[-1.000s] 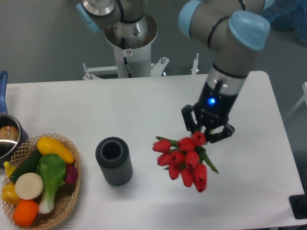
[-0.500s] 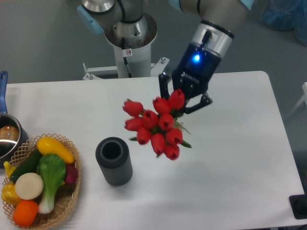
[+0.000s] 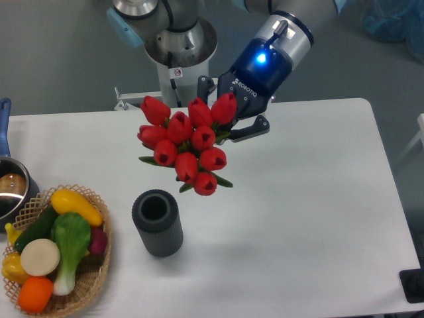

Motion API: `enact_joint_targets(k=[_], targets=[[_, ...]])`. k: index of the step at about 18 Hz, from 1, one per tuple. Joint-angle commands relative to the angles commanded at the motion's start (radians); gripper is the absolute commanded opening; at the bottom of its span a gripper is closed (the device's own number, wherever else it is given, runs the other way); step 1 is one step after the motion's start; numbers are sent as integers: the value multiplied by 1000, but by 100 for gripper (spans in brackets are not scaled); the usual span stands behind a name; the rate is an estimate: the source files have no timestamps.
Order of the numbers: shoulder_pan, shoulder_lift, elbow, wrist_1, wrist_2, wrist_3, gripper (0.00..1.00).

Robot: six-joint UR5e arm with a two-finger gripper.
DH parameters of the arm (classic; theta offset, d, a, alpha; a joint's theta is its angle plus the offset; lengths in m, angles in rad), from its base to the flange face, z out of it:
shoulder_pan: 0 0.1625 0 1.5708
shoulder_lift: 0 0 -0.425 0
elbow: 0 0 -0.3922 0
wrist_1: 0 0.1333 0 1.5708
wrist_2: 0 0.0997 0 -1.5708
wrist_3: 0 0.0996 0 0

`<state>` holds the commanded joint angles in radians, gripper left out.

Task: Insert the flowers into the vase
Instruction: 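Lift the red tulips and carry them over the dark grey vase, then lower the tulip stems down into the vase opening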

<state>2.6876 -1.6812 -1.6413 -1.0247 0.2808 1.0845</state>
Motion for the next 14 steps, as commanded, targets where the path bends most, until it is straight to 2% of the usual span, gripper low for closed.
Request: enact_joint_targets(k=[4, 6, 11, 14], targets=[[-22, -2, -5, 5, -3, -2, 7], [-46, -21, -3, 8, -15, -2, 7], [-100, -80, -6, 89, -28, 0, 9], [-121, -87, -9, 91, -29, -2, 10]])
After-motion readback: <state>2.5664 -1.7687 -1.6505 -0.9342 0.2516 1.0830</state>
